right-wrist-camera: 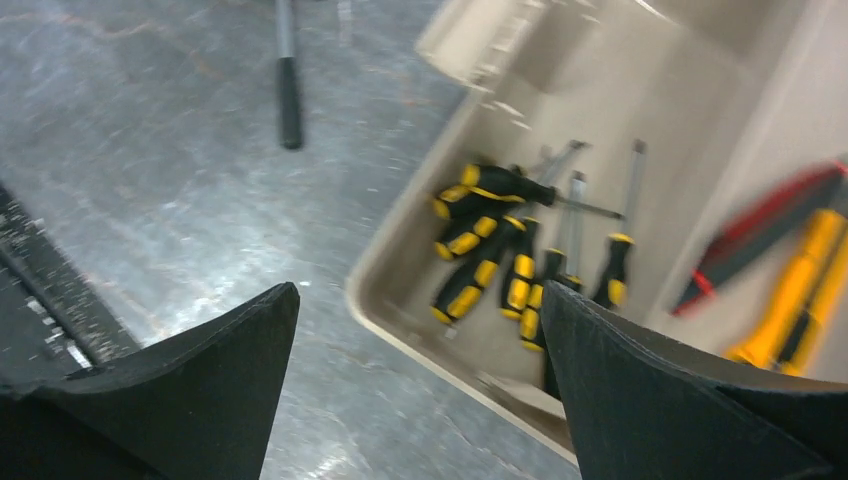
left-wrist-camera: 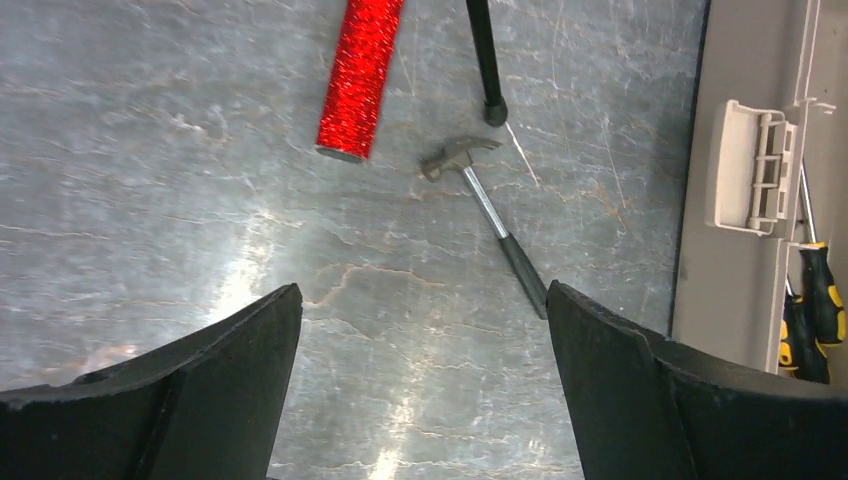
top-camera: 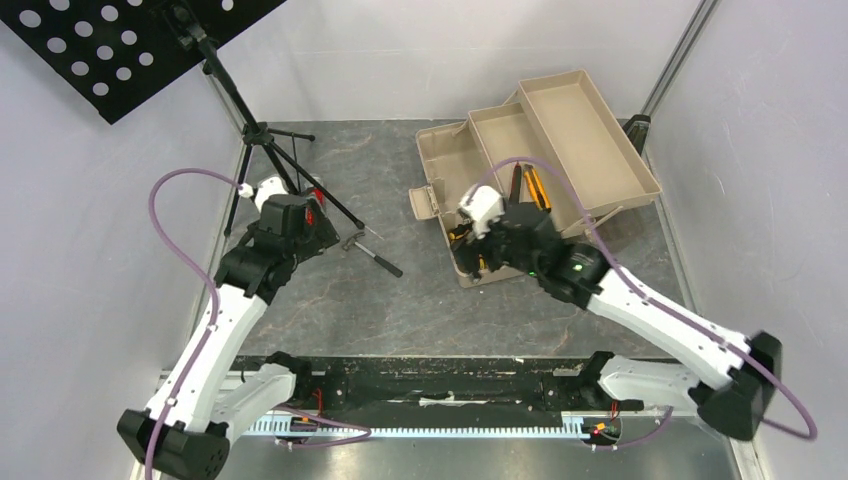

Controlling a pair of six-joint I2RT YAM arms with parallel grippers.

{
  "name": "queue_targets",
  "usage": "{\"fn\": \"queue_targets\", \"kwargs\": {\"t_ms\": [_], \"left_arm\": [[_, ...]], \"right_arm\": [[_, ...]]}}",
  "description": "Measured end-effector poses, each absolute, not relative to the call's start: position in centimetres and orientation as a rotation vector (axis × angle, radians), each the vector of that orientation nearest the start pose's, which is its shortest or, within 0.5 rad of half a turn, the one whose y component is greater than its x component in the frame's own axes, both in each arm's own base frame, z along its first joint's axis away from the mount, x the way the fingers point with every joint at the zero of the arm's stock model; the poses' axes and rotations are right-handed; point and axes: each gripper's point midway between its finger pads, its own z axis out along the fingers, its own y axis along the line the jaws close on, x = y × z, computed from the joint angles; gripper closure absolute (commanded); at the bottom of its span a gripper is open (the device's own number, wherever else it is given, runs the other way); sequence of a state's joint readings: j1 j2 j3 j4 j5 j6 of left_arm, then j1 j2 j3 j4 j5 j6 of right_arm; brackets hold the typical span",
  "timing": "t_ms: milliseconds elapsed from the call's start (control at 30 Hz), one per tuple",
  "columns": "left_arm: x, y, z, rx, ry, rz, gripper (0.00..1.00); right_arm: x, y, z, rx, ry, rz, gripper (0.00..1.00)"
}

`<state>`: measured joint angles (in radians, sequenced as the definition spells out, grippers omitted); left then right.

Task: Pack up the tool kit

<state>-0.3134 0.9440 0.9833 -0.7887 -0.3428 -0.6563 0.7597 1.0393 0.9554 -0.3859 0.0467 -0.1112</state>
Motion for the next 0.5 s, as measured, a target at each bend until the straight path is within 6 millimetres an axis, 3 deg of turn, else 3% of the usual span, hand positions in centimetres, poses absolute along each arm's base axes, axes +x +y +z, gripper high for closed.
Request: {"fn": "queue_targets", "kwargs": {"t_ms": [233,400,500], "left_arm": [[24.8,-1.6,23.8,-0.523,2.008,-0.016,0.02],[23.3,0.5,23.9,-0.570,1.900,0.034,0.02],[22.7,1.5,24.4,-0.596,1.843,0.053,0.02]], "right_arm": [[22.3,33.0,20.4,-1.129,1.882,0.409,0.08],[23.6,38.4,16.8,-1.221,1.940,0.365,0.14],[24.9,40.5,13.7,-1.255,1.991,0.319,0.20]]}}
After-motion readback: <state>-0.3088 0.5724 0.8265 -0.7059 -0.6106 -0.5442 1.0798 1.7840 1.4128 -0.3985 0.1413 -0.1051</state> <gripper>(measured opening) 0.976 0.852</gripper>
